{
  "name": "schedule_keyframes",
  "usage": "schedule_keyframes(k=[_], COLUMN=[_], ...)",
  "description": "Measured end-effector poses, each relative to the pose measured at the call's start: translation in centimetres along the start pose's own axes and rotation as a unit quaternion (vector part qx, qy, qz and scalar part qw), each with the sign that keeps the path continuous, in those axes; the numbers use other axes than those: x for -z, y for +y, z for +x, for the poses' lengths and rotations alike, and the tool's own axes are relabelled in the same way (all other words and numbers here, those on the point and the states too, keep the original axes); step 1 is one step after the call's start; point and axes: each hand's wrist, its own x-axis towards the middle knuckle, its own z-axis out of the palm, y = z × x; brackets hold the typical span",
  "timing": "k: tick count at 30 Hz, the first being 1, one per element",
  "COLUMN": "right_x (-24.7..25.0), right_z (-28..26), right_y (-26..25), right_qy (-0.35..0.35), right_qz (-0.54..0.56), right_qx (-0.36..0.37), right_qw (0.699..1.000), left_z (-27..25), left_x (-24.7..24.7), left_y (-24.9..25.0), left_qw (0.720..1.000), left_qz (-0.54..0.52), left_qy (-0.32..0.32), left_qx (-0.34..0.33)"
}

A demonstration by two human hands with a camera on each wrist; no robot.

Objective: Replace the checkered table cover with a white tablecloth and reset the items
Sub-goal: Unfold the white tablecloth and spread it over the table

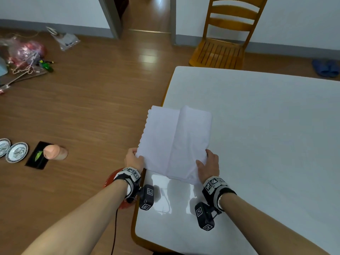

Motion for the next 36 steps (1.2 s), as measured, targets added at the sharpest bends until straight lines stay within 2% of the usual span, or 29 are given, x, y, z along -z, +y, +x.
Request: schedule_keyframes(k=[5, 7, 11, 12, 15, 21, 24, 29, 32, 36], right_x=[0.1, 0.3, 0.8, 0.9, 1.3, 2.2, 2.6, 4.4, 6.1, 8.5], right_z=[0.3, 0.3, 0.1, 0.1, 0.0, -0.7, -0.9, -1.4, -1.6, -2.1], right_y=[0.1, 0.3, 0.8, 0.9, 1.4, 2.8, 3.4, 4.5, 5.8, 8.1], right_qy=[-0.005, -0.006, -0.01, -0.012, -0.015, -0.035, -0.04, -0.016, 0.003, 0.032], right_qz=[-0.008, -0.009, -0.005, -0.005, -0.005, 0.004, 0.023, 0.068, 0.082, 0.111], right_qx=[0.009, 0.012, 0.015, 0.015, 0.017, 0.018, 0.014, -0.014, -0.029, -0.05], right_qw=[1.0, 1.0, 1.0, 1.0, 1.0, 0.999, 0.999, 0.997, 0.996, 0.992], left_z=[-0.1, -0.3, -1.2, -1.7, -3.5, -4.6, -5.2, -7.6, -9.6, -12.5], left_x=[0.2, 0.0, -1.8, -2.5, -5.0, -7.7, -8.1, -8.3, -8.8, -10.5], left_y=[0.4, 0.5, 1.5, 1.9, 2.6, 4.5, 5.7, 8.1, 9.5, 10.9], left_qw=[0.998, 0.992, 0.975, 0.975, 0.98, 0.966, 0.967, 0.963, 0.943, 0.914], left_qz=[0.069, 0.109, 0.12, 0.101, 0.054, 0.141, 0.145, 0.079, 0.083, 0.097], left_qy=[-0.004, -0.011, -0.056, -0.077, -0.141, -0.19, -0.184, -0.164, -0.167, -0.197], left_qx=[-0.013, -0.067, -0.18, -0.182, -0.13, -0.103, -0.103, -0.2, -0.277, -0.342])
